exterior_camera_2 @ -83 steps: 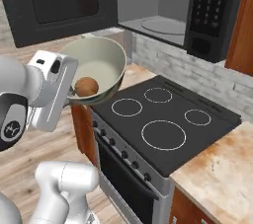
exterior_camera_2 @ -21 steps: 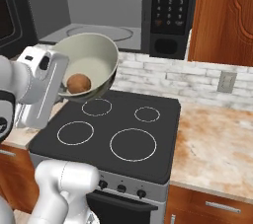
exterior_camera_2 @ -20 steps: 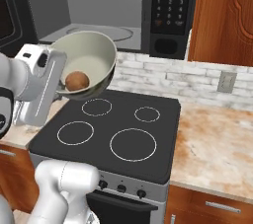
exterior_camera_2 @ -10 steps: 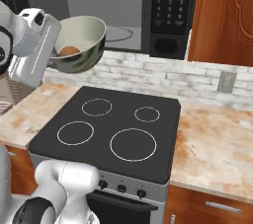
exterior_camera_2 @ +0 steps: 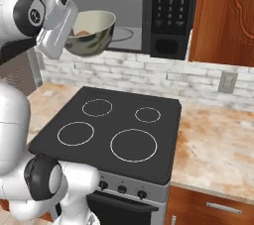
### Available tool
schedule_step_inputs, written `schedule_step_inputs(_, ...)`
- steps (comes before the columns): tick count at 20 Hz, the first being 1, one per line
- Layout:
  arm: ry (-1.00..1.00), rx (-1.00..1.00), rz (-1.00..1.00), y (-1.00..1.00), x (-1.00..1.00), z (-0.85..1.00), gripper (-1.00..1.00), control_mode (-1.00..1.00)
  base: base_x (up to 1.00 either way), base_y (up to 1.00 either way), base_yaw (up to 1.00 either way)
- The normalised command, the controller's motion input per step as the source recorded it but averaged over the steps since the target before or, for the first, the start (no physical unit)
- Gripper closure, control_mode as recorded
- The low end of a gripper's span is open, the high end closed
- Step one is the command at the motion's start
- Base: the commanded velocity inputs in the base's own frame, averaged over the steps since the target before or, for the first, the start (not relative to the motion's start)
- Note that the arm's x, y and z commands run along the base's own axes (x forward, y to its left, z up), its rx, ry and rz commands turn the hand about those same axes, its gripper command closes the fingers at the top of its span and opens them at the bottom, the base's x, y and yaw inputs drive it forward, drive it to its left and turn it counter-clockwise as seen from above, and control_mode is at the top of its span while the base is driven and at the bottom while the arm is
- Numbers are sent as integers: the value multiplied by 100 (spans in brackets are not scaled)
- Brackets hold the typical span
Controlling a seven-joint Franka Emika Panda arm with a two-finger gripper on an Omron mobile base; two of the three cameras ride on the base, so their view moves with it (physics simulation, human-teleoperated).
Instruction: Pick the onion from the sink and place it in the bowl. Then pick the bowl and place it in the microwave. Then close the microwave door and press the start button.
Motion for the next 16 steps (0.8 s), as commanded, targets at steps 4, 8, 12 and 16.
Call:
schedule_step_inputs(4, -2, 0, 6, -3, 88, 13, 100, -100, 0, 0, 0)
schedule_step_inputs(8, -3, 0, 6, 0, 81, 17, 100, -100, 0, 0, 0)
schedule_step_inputs(12, -1, 0, 9, 0, 88, 0, 100, -100, 0, 0, 0)
schedule_step_inputs(16, 0, 0, 10, 0, 95, -4, 100, -100, 0, 0, 0)
